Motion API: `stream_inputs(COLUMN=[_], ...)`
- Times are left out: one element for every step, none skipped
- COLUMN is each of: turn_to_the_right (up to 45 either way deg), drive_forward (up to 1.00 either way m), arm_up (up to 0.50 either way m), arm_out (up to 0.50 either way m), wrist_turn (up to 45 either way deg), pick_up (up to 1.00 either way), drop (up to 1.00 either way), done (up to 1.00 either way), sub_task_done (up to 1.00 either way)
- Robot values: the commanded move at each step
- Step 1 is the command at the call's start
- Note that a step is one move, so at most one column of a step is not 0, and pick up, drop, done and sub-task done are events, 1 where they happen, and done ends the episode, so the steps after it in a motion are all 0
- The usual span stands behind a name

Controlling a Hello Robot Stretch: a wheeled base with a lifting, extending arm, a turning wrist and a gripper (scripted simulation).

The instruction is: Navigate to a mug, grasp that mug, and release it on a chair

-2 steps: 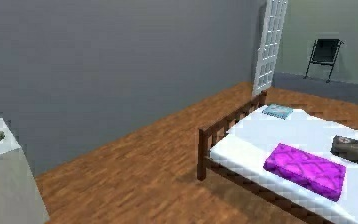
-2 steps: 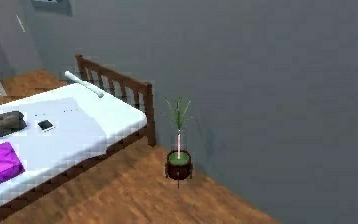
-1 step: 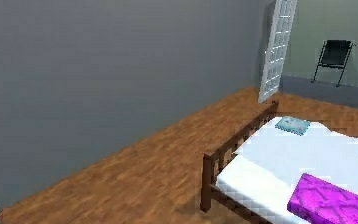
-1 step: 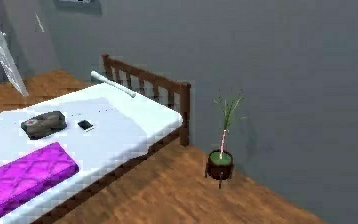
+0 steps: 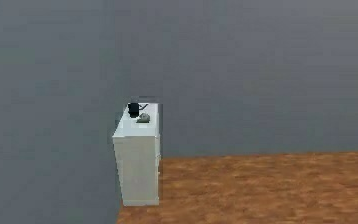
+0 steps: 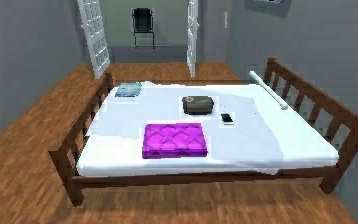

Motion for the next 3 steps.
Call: stream_inputs(turn_to_the_right=[0.0, -45.0, -45.0], drive_forward=[0.8, 0.0, 0.0], arm_up=[0.0, 0.0, 0.0], arm_out=[0.0, 0.0, 0.0], wrist_turn=[0.0, 0.0, 0.0], pick_up=[0.0, 0.0, 0.0], drop=[0.0, 0.0, 0.0], done=[0.0, 0.0, 0.0], sub_task_done=[0.0, 0.0, 0.0])
